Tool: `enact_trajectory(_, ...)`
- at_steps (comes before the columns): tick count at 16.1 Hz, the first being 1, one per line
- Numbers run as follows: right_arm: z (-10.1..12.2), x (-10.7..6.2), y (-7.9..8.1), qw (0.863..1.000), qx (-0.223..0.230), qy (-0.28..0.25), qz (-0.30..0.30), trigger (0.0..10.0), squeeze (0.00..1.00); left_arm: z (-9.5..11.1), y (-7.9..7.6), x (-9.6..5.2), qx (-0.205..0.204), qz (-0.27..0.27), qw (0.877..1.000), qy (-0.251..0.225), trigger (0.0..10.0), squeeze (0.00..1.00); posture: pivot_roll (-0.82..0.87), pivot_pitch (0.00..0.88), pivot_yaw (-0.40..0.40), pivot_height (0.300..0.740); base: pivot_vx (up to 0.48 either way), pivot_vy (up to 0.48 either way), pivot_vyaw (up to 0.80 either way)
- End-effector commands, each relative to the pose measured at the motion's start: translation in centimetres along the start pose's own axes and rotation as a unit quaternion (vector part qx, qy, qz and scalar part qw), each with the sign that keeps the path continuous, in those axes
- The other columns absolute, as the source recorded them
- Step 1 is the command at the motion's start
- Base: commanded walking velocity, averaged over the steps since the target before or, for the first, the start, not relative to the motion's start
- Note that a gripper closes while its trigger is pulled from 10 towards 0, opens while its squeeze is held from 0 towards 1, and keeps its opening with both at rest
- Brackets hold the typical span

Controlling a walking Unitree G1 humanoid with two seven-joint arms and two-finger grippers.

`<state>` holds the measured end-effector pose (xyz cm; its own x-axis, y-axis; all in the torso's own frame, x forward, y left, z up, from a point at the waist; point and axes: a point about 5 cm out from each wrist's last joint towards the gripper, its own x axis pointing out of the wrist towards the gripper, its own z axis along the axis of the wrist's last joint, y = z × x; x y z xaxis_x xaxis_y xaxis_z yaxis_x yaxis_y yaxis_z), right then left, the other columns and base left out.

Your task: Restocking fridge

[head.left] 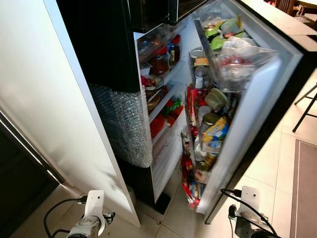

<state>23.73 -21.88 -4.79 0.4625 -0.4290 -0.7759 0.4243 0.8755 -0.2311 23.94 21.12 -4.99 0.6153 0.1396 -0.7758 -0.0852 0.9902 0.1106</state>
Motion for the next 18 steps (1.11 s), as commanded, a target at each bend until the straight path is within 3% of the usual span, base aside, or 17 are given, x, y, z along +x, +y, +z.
enact_trajectory(1,0.2,0.0,0.1,1.0,0.009,-0.004,-0.001,10.0,0.0,-0.2,0.2,0.0,0.013,0.002,1.0,0.005,10.0,0.0,-0.08,0.0,0.033,0.74,0.0,0.0,0.0)
enact_trajectory(6,0.2,-0.1,0.1,1.0,0.015,-0.011,-0.014,10.0,0.0,-0.2,0.3,0.0,0.012,0.002,1.0,0.005,10.0,0.0,-0.08,0.0,0.033,0.74,0.0,0.0,0.0)
enact_trajectory(14,0.6,-0.3,-0.5,0.993,0.005,-0.041,-0.109,10.0,0.0,-0.2,0.3,0.0,0.011,0.002,1.0,0.005,10.0,0.0,-0.08,0.0,0.031,0.74,0.0,0.0,0.0)
enact_trajectory(15,-0.8,0.2,-3.4,0.988,0.006,-0.042,-0.148,10.0,0.0,-0.2,0.3,0.0,0.011,0.002,1.0,0.005,10.0,0.0,-0.08,0.0,0.03,0.74,0.0,0.0,0.0)
enact_trajectory(16,-2.9,0.7,-7.9,0.982,0.003,-0.034,-0.185,10.0,0.0,-0.2,0.2,0.0,0.012,0.002,1.0,0.005,10.0,0.0,-0.08,0.0,0.03,0.74,0.0,0.0,0.0)
enact_trajectory(17,-3.3,0.8,-11.2,0.977,-0.003,-0.046,-0.207,10.0,0.0,-0.2,0.2,0.0,0.012,0.002,1.0,0.005,10.0,0.0,-0.08,0.0,0.029,0.74,0.0,0.0,0.0)
enact_trajectory(18,-2.5,0.8,-12.2,0.973,0.004,-0.063,-0.222,10.0,0.0,-0.2,0.2,0.0,0.011,0.002,1.0,0.005,10.0,0.0,-0.08,0.0,0.029,0.74,0.0,0.0,0.0)
